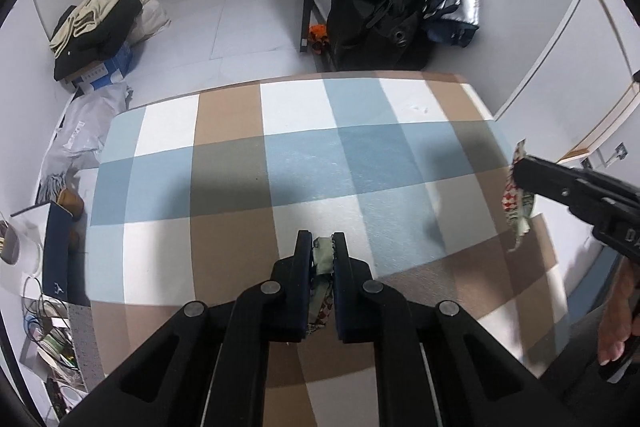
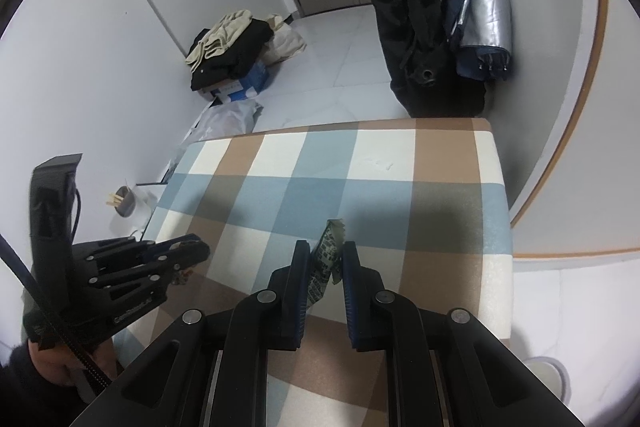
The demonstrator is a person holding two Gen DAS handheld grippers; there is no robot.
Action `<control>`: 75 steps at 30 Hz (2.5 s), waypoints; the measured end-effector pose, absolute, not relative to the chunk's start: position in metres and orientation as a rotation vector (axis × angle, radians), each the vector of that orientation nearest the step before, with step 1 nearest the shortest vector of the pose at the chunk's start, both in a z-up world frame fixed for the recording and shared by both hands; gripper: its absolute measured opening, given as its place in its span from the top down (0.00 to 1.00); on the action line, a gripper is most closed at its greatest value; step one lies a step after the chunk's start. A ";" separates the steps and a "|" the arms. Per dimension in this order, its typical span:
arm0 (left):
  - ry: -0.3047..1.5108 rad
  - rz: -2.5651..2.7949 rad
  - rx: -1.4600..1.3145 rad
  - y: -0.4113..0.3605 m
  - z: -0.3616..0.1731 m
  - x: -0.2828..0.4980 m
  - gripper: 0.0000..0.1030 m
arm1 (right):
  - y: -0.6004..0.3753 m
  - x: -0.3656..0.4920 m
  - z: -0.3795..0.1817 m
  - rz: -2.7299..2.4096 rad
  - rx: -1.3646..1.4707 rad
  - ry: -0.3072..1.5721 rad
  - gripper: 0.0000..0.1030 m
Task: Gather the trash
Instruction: 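Carry the crumpled wrapper in the left gripper over to the white bin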
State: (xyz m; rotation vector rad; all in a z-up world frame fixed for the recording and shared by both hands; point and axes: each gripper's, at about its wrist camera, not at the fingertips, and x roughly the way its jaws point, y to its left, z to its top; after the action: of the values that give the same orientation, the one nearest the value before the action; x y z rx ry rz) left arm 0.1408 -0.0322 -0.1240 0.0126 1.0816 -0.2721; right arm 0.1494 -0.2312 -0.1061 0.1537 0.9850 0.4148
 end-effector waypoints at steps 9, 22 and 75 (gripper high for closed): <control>1.023 -0.326 -0.020 -0.034 -0.106 0.118 0.95 | -0.238 0.112 -0.082 0.389 0.171 0.934 0.86; 0.896 -0.438 -0.025 -0.051 -0.060 0.085 0.95 | -0.260 0.041 -0.009 0.367 0.190 0.762 0.86; 1.096 -0.945 0.025 -0.328 -0.079 0.075 0.95 | -0.561 -0.029 -0.115 -0.150 0.529 0.909 0.86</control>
State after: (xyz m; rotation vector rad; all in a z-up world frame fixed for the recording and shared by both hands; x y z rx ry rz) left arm 0.0754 -0.3284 -0.0794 0.0252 1.0961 -0.9446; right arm -0.0292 -0.5614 -0.1154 0.5289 0.9090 -0.1496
